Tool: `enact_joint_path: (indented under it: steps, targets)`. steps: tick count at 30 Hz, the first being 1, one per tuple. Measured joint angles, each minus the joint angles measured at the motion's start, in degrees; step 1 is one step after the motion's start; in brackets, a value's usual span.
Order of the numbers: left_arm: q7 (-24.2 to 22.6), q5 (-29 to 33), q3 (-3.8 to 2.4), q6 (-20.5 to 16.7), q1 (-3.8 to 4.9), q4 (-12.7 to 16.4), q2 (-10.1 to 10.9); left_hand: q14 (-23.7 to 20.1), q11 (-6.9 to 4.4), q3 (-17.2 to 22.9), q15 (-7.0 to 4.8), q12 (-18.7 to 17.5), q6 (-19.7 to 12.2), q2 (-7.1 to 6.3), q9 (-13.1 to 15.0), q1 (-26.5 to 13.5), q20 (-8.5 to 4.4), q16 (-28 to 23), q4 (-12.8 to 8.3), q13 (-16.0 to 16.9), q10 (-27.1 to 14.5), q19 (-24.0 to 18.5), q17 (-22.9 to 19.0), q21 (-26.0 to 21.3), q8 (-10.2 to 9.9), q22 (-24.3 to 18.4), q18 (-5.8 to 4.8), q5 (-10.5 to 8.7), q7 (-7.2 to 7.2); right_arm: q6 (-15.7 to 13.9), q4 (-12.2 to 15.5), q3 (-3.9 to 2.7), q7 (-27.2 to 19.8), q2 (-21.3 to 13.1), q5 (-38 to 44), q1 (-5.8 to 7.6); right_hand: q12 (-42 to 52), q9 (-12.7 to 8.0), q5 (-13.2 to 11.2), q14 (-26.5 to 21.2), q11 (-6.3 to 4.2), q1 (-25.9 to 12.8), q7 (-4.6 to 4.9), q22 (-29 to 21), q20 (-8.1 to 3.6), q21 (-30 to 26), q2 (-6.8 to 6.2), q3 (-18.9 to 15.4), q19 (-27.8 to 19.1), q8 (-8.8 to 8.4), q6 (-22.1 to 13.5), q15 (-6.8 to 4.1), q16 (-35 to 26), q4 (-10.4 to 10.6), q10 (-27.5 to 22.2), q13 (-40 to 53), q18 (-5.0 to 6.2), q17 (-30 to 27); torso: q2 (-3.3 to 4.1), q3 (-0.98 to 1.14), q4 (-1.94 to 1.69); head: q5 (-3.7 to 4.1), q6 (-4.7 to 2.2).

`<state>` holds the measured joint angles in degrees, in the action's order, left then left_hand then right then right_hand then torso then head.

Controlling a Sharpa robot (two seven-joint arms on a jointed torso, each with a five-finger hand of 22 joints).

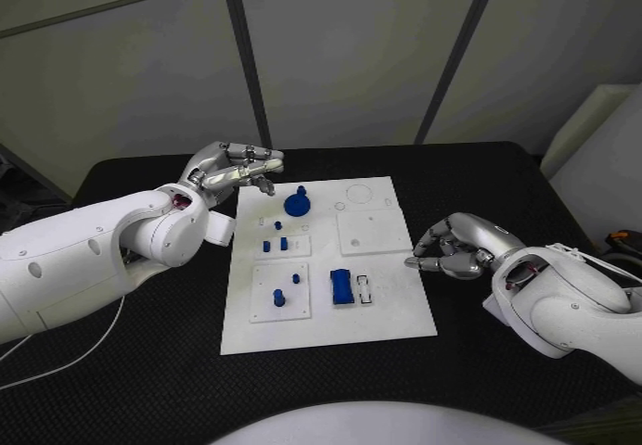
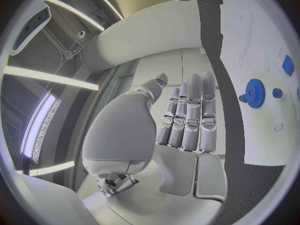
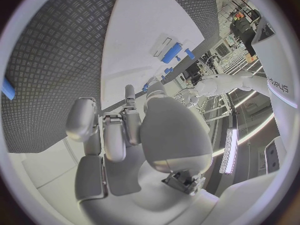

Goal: Assemble the parts on the task board

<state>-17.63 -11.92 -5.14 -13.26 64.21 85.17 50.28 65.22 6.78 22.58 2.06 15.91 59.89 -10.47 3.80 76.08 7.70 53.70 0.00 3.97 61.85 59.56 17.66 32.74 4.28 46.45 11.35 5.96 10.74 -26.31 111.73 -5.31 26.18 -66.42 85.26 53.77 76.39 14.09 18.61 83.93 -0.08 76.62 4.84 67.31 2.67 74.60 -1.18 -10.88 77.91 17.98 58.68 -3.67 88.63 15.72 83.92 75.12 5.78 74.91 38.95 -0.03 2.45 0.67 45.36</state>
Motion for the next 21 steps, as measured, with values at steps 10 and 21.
enact_joint_path:
  steps: [10,21]
  targets:
    - [0.04,0.00,0.00,0.05,-0.18,0.02,-0.18,0.00,0.00,0.00,0.00,0.00,0.00,0.00,0.00,0.00,0.20,0.00,0.00,0.00,0.00,-0.20,0.00,0.00,0.00,-0.05,0.00,0.00,0.00,0.92,-1.80,-0.09,2.24,-1.43,2.92,-0.02,-0.42,-0.36,0.70,0.00,0.00,0.00,-0.16,-0.06,0.00,0.00,0.00,-0.94,0.00,-1.08,1.04,0.00,0.00,0.62,0.00,-0.03,-0.01,0.00,0.01,0.01,-0.14,1.64,-0.40]
    - [0.05,0.00,0.00,0.10,-0.22,0.05,-0.18,0.00,0.00,0.00,0.00,0.00,0.00,0.00,0.00,0.00,0.20,0.00,0.00,0.00,0.00,-0.20,-0.04,-0.23,0.00,-0.05,0.00,0.00,0.00,0.56,-4.59,-0.10,4.61,-2.76,4.78,-0.03,-1.51,-1.17,-0.67,0.21,0.40,-1.57,0.60,-0.81,0.40,-0.58,-2.00,-2.38,-0.40,-3.44,0.27,0.20,-0.29,0.95,0.01,-0.22,-0.01,-0.01,-0.07,-0.08,-0.10,4.58,-1.26]
